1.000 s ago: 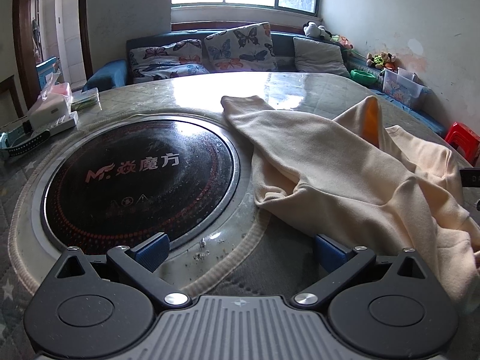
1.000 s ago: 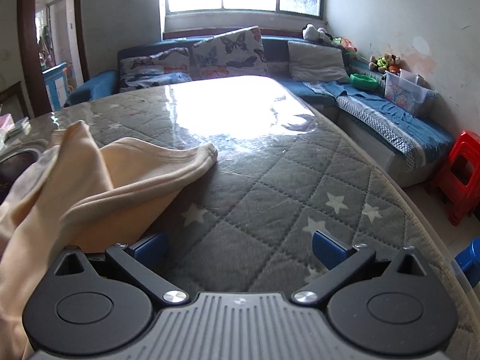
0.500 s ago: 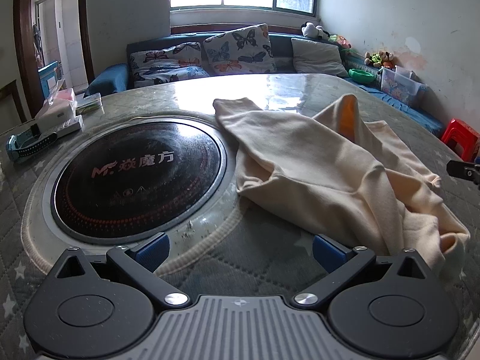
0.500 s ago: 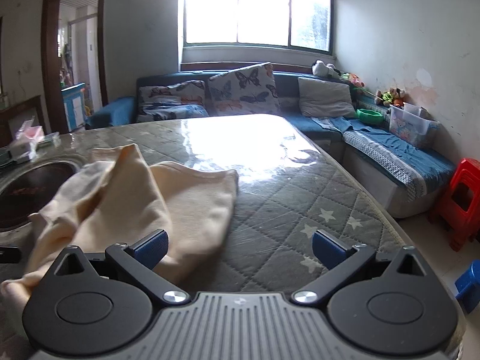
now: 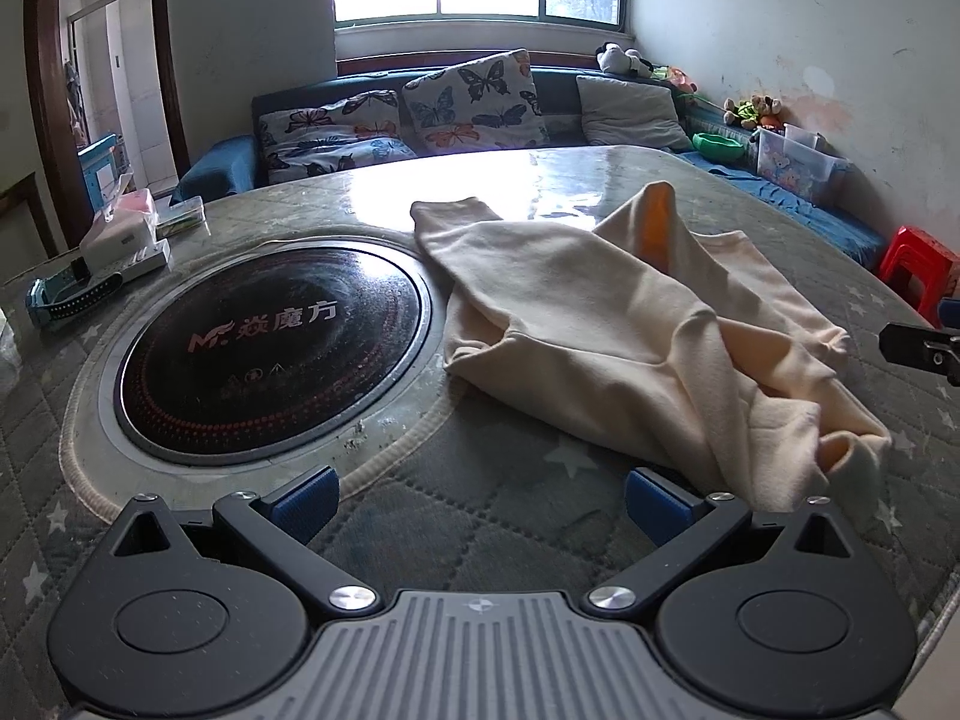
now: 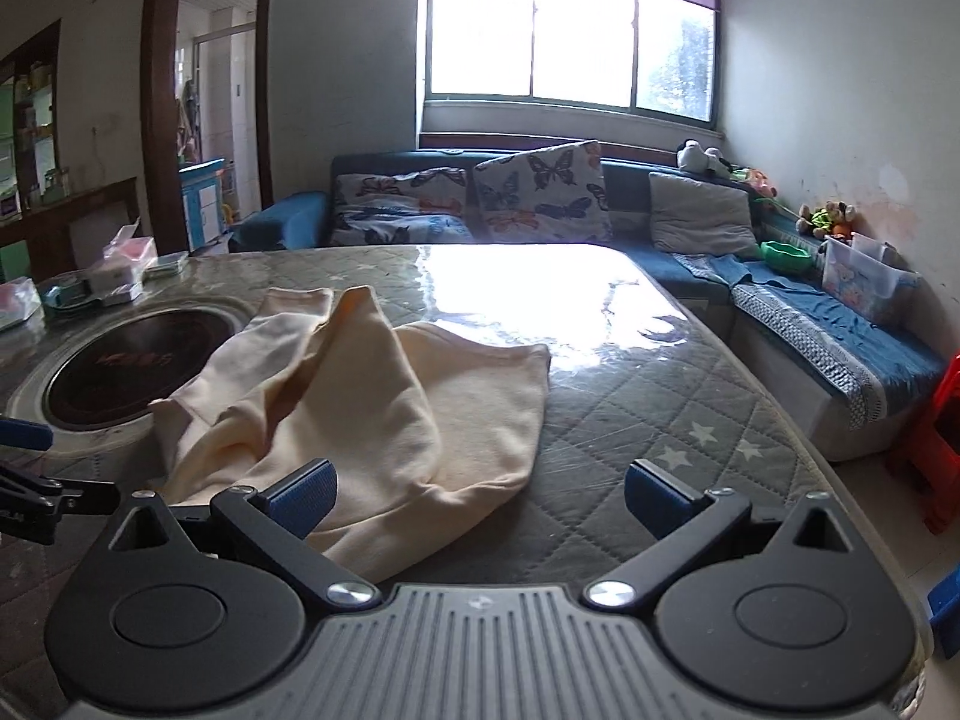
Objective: Fold clothes
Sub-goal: 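Move both grippers toward the crumpled cream sweatshirt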
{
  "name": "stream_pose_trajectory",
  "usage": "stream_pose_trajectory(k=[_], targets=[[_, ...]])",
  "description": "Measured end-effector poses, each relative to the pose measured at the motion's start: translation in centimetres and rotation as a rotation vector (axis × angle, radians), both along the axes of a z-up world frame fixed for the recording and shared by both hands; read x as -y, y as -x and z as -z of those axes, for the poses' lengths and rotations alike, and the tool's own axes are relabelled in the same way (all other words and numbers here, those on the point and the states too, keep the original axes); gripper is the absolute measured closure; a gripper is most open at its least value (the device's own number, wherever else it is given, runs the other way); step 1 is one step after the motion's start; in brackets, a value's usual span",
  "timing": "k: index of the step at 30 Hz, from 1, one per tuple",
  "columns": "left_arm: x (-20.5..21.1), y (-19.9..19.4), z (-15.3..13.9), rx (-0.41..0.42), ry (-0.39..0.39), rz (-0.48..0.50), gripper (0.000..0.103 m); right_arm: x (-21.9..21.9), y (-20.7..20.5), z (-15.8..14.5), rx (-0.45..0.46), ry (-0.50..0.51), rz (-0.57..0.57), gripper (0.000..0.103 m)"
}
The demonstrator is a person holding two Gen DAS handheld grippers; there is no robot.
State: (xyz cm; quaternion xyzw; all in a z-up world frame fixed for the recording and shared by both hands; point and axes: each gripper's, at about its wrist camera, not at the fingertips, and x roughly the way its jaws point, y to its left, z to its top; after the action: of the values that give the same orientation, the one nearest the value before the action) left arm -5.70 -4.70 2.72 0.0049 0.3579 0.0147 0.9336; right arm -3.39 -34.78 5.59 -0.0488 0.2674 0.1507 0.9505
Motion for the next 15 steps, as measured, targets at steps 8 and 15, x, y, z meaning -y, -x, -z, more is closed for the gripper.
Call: stream_pose_trajectory(k=[8,15], targets=[[1.2,0.9,-0.3,-0.007,-0.036,0.012,0.0,-0.6,1.2,0.2,-0.013,0.004,-0.059,0.0],[2.0,1.1,-0.4,-0.018,-0.046,0.021,0.0,-1.3,1.8,0.2,-0.012,0.017,-0.089,0.0]])
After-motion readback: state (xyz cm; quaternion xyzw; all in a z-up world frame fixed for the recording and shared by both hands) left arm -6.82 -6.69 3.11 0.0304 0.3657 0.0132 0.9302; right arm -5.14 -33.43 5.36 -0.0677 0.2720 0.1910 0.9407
